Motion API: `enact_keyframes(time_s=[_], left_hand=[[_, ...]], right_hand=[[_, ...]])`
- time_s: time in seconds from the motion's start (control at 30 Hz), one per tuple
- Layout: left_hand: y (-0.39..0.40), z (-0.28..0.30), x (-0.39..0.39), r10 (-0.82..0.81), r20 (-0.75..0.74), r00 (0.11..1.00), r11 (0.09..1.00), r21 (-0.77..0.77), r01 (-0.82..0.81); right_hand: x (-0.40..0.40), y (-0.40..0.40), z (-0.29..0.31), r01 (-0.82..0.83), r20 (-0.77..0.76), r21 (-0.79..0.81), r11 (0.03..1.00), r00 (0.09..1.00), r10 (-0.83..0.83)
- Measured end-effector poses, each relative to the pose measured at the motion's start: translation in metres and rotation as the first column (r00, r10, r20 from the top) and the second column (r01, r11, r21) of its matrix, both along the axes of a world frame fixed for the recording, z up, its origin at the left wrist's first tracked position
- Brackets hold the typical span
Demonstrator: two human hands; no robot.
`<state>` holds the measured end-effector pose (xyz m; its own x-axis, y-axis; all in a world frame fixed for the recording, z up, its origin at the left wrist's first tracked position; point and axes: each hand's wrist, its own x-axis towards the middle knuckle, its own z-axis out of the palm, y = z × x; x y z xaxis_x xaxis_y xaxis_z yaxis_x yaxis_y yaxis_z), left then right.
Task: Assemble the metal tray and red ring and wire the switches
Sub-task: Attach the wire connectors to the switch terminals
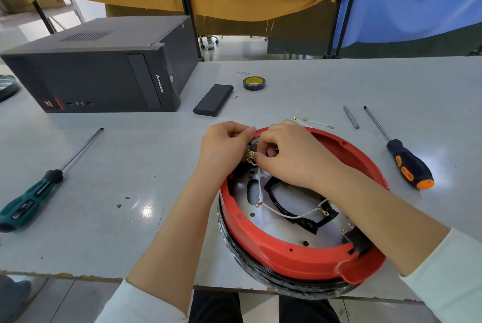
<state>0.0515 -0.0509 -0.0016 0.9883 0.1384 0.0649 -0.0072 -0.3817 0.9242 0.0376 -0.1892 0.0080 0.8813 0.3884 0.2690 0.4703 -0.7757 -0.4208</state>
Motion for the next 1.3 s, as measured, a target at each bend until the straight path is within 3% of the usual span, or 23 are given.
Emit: enact_keyframes(time_s=[0.33, 0.53, 0.77, 1.0, 1.3], left_hand=[[-0.001, -0.001, 0.0, 0.005, -0.008, 1.0, 1.0, -0.008, -0.005], [0.011, 0.001, -0.003, 0.098, -0.001, 0.995, 0.994, 0.05, -0.098], [0.013, -0.013, -0.014, 0.145, 0.018, 0.989, 0.989, 0.04, -0.146], [0.016, -0.013, -0.01, 0.108, 0.044, 0.993, 0.984, 0.137, -0.113], [0.015, -0.015, -0.008, 0.12, 0.061, 0.991, 0.981, 0.146, -0.128]], right_hand=[[-0.001, 0.007, -0.002, 0.077, -0.002, 0.019, 0.997, 0.997, -0.077], [0.001, -0.009, -0.001, -0.05, -0.056, 0.061, 0.997, 0.997, 0.054], [0.003, -0.012, -0.001, -0.061, 0.021, 0.01, 0.998, 0.998, 0.061], [-0.002, -0.009, 0.0, 0.027, 0.152, -0.098, 0.995, 0.988, -0.011], [0.0, -0.004, -0.003, 0.019, 0.162, -0.107, 0.994, 0.987, -0.001]])
